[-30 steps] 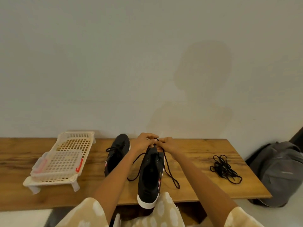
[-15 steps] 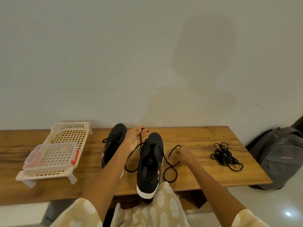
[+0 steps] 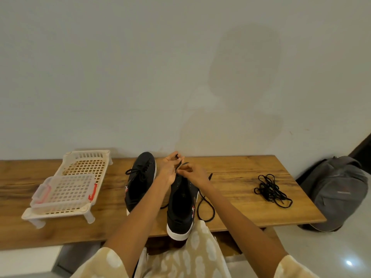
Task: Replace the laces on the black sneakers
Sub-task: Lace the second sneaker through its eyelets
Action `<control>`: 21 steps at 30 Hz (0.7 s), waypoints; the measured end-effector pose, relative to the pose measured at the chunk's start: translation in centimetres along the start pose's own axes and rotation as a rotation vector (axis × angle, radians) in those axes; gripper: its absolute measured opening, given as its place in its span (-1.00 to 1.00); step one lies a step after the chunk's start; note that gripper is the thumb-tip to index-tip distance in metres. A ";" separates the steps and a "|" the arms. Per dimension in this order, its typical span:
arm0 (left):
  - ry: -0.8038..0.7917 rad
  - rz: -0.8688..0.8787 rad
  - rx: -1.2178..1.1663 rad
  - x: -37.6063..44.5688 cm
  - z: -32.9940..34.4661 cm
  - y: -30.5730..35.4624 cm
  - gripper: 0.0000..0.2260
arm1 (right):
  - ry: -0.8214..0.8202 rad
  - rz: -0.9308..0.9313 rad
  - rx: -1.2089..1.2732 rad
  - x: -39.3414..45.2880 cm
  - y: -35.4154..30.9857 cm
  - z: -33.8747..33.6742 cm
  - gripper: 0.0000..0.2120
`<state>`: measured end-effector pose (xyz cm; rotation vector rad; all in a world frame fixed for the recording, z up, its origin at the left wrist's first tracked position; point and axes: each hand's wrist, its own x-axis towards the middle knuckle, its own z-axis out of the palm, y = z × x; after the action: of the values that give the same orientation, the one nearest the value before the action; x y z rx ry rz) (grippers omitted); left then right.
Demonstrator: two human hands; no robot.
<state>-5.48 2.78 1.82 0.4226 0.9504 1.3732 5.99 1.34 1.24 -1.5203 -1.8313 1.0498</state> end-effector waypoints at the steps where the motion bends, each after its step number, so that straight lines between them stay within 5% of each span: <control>1: 0.003 0.009 0.018 -0.1 0.0 0.1 -0.61 | 0.031 0.034 0.049 0.1 -0.1 0.3 -0.77; 7: 0.048 0.104 0.145 -0.4 -0.6 0.6 -0.63 | -0.012 0.207 0.598 0.3 -0.9 1.0 -0.86; 11: 0.103 0.095 0.254 -0.6 -0.7 0.4 -0.64 | 0.003 0.117 0.626 0.1 -1.4 1.2 -0.72; 17: 0.052 0.010 0.355 -1.5 -1.1 0.8 -0.69 | 0.113 0.096 0.590 0.7 -1.5 1.3 -0.82; 19: 0.075 0.019 0.575 -1.7 -1.3 1.2 -0.60 | 0.142 0.129 0.560 0.9 -1.2 1.1 -0.84; 21: 0.201 0.110 1.035 -1.4 -1.7 1.7 -0.58 | 0.138 0.162 0.522 1.2 -0.8 1.1 -0.87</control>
<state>-7.80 1.35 2.54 1.1299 1.8035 0.9300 4.38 2.17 1.22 -1.3881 -1.2260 1.3342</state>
